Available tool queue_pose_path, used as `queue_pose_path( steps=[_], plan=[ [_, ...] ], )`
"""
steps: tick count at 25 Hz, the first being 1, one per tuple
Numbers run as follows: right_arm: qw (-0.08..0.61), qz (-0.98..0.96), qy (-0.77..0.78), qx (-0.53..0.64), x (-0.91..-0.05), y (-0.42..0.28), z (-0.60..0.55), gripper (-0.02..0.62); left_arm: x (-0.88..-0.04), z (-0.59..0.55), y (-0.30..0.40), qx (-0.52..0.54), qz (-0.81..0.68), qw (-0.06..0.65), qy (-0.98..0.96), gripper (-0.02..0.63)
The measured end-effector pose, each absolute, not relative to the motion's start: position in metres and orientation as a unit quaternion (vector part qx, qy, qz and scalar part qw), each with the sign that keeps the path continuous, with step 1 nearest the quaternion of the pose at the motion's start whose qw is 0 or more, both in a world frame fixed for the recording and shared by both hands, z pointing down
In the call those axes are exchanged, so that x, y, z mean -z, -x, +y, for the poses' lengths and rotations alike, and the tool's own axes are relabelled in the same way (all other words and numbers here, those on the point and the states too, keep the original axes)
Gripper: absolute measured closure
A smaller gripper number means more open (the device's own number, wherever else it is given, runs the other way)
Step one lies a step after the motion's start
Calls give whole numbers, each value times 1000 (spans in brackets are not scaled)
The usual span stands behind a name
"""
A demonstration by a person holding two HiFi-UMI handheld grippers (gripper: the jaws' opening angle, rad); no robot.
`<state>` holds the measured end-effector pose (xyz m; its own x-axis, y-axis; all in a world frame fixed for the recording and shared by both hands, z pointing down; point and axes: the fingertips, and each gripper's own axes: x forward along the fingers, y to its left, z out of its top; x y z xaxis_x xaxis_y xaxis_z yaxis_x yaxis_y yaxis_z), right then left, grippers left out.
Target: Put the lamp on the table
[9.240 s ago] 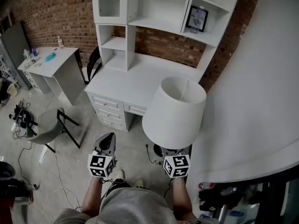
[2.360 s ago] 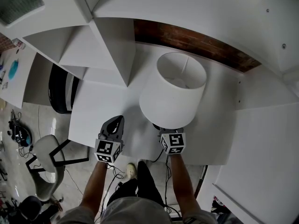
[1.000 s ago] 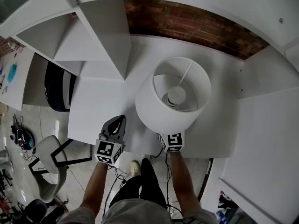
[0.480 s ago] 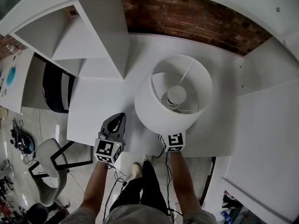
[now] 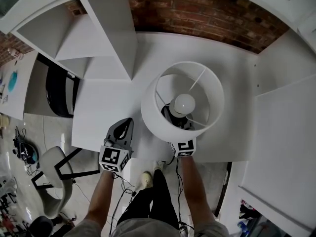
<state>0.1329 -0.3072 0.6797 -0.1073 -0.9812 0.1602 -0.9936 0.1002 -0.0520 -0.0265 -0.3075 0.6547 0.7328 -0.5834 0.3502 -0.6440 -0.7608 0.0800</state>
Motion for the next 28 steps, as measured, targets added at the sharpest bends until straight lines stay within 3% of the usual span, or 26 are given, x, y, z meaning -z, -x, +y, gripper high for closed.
queue_pose_path(
  steps=[13, 18, 28],
  plan=[
    [28, -741, -668, -65, -678, -132, -301, 428, -657, -290, 37, -161, -334, 102, -923, 601],
    [15, -750, -658, -66, -684, -128, -292, 373, -651, -289, 37, -154, -334, 94, -925, 601],
    [23, -751, -654, -86, -680, -124, -267, 357, -640, -276, 43, -149, -333, 98, -926, 601]
  ],
)
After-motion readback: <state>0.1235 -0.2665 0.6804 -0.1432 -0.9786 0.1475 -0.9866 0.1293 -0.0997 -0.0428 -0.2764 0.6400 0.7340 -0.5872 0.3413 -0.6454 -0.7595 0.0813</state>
